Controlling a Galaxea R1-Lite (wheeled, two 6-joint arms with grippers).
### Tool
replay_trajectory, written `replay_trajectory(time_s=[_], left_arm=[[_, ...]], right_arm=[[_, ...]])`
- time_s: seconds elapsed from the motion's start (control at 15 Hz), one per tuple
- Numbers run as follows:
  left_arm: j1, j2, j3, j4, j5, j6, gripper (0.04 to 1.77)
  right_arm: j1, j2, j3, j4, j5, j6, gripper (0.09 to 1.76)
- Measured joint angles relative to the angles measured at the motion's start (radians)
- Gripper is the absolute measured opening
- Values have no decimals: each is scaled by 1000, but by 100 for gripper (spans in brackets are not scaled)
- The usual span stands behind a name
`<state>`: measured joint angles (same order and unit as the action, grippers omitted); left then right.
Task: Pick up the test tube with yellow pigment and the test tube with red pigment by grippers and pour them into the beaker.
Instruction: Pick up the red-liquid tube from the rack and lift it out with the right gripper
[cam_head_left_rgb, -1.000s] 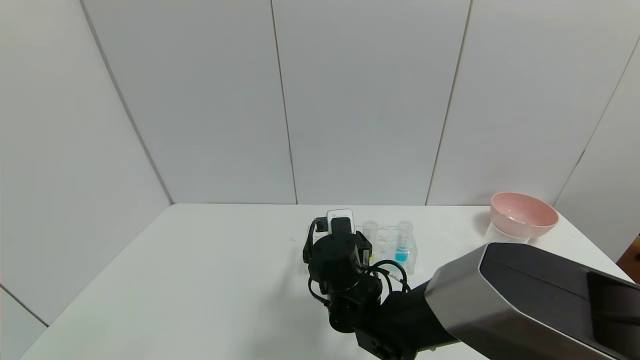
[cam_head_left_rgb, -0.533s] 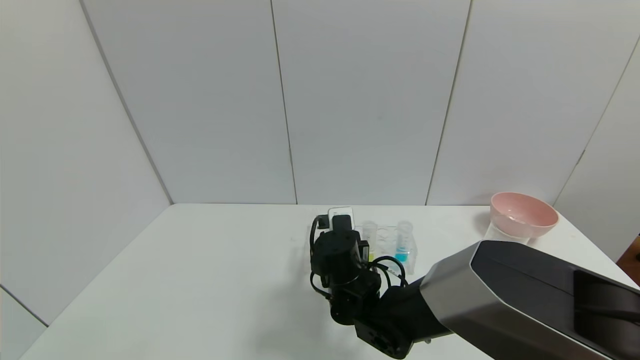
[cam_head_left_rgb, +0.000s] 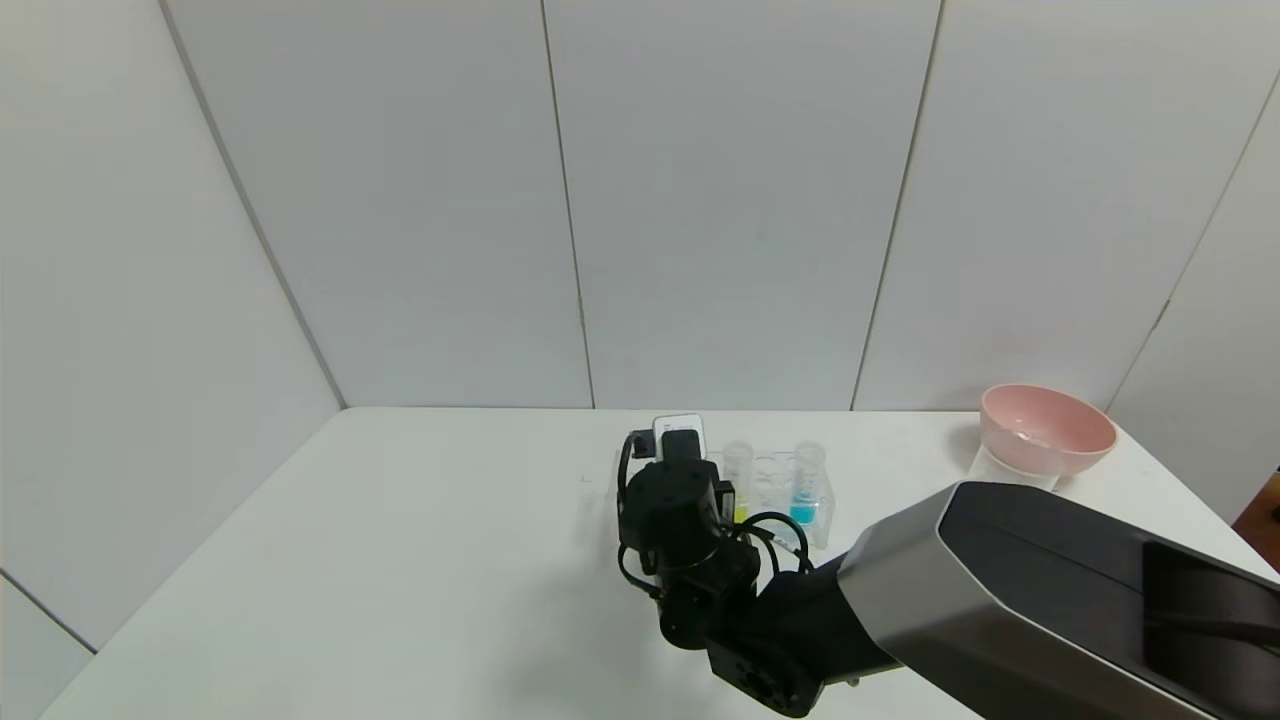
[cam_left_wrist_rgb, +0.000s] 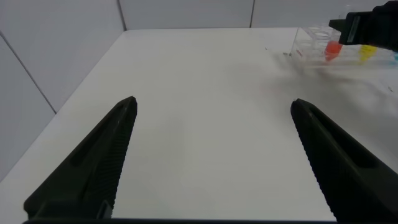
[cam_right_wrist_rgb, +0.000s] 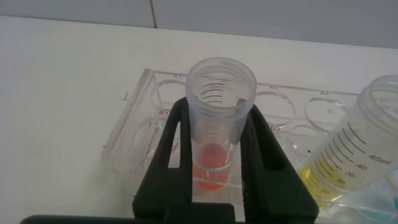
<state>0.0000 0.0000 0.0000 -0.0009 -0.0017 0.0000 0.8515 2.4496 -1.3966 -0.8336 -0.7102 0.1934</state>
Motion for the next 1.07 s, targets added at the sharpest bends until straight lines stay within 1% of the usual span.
replay_trajectory(time_s=[0.33, 0.53, 0.87, 1.07], left_arm=[[0, 0, 0, 0, 0, 0, 176], [0, 0, 0, 0, 0, 0, 176], [0, 0, 0, 0, 0, 0, 176], [0, 0, 0, 0, 0, 0, 176]], right_arm=[[1, -25, -3, 0, -1, -5, 50], [0, -60, -6, -2, -1, -34, 50], [11, -138, -19, -1, 4, -67, 50], [10, -217, -17, 20, 2, -69, 50]])
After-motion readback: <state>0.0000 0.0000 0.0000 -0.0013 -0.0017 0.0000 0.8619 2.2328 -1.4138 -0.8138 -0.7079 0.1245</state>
